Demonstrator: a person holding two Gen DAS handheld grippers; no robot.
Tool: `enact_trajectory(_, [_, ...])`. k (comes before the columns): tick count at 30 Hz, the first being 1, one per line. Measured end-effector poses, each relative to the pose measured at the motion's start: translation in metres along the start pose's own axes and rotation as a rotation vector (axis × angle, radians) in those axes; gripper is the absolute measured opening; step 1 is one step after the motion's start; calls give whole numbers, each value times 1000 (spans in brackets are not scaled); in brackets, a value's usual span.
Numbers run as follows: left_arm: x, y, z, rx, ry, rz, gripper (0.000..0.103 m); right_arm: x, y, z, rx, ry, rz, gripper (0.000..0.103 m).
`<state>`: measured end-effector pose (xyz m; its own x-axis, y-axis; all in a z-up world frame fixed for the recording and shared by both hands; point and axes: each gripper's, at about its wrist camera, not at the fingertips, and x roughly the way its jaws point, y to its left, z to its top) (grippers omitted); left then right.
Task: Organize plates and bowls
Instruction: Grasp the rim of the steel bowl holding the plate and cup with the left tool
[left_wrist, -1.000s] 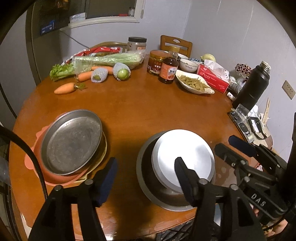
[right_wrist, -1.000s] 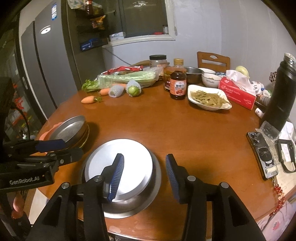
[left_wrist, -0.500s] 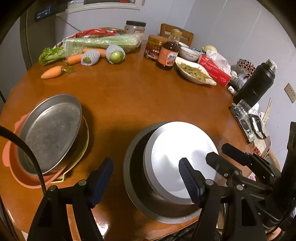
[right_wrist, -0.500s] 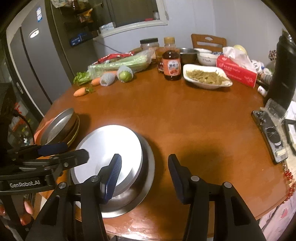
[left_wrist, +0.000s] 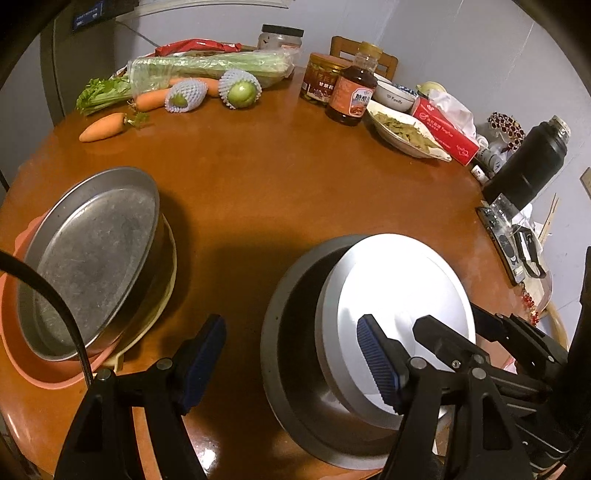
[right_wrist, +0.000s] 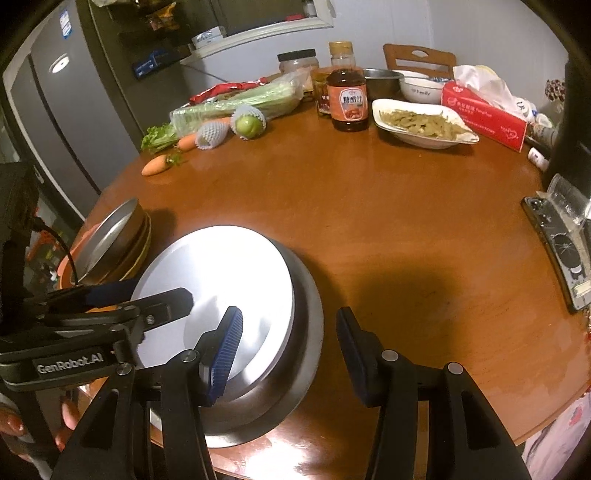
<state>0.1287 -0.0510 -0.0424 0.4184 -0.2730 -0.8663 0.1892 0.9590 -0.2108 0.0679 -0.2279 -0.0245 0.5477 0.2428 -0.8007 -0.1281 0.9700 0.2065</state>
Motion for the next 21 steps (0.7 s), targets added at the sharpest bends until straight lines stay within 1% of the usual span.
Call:
enact_trajectory(3, [3,0,0,-6,4,-2,73,0,0,-1,1,1,2,54])
enact_trajectory(7, [5,-2,-1,-3,-2,33,73,1,0,-2,2,0,-2,54])
enact_trajectory(14, [8,-3,-2,-3,-6,36,72,7,-5,-5,17,13,10,54])
enact_trajectory(19, [12,0,-2,-27,-1,16,72,10,-7,-7,25,7,24,54])
enact_trajectory(21, [12,0,-3,-33,0,-2,69,10,-6,-7,24,2,33,54])
